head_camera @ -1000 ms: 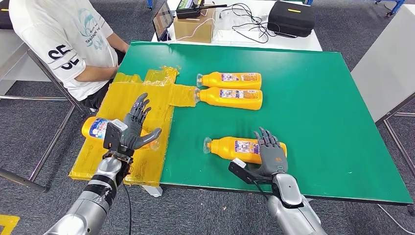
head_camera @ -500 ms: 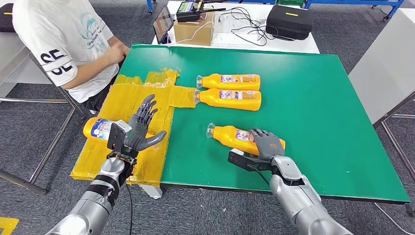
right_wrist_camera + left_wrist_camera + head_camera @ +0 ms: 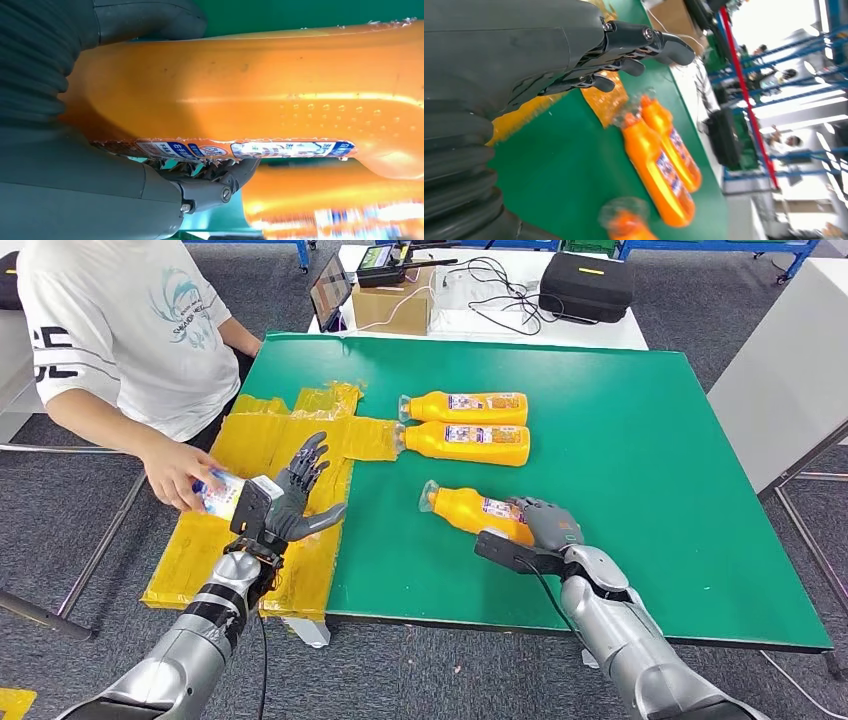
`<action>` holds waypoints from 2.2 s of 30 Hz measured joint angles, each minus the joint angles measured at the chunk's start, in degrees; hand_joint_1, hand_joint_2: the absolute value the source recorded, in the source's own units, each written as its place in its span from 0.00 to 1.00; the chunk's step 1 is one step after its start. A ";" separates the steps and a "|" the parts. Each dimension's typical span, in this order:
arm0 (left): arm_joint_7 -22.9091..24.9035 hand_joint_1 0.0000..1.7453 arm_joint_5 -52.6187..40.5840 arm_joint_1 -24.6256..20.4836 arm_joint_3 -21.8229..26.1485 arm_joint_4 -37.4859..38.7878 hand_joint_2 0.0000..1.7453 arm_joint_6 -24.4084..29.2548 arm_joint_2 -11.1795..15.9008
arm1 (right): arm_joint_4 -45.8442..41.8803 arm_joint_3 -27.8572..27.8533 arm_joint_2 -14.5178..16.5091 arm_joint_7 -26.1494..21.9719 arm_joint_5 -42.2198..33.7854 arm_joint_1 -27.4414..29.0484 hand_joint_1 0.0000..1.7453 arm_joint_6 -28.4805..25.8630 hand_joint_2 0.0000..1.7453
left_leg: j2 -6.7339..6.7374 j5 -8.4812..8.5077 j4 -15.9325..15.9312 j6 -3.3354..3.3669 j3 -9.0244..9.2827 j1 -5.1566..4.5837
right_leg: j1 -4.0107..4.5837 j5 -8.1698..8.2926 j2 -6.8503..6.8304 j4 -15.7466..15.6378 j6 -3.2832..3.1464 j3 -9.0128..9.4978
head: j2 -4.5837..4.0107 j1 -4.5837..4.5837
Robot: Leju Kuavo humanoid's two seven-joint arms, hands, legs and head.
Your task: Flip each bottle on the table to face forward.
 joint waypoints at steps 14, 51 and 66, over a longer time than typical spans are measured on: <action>0.25 0.00 -2.39 -2.32 -0.29 5.74 1.00 5.37 -2.66 | -6.39 -3.67 7.15 -5.66 -10.89 5.71 1.00 -11.88 1.00 | -0.13 0.12 0.02 -0.02 -0.93 -0.02 | -0.05 0.00 -0.05 0.05 0.04 -0.78 | -0.01 -0.02; 7.01 0.00 6.14 -4.18 -2.97 6.84 1.00 -4.32 -8.48 | -3.63 6.33 21.27 -13.42 -28.14 2.38 1.00 -16.69 1.00 | -0.14 0.12 0.01 -0.03 -1.20 0.01 | -0.02 -0.01 -0.07 0.05 0.04 -1.06 | 0.01 -0.02; 7.11 0.00 9.90 -1.35 -4.14 3.76 1.00 -5.60 -7.81 | 0.39 11.62 21.22 -11.05 -26.46 2.26 1.00 -16.40 1.00 | -0.14 0.12 0.01 -0.03 -1.21 0.01 | -0.02 -0.01 -0.07 0.04 0.04 -1.08 | 0.00 -0.02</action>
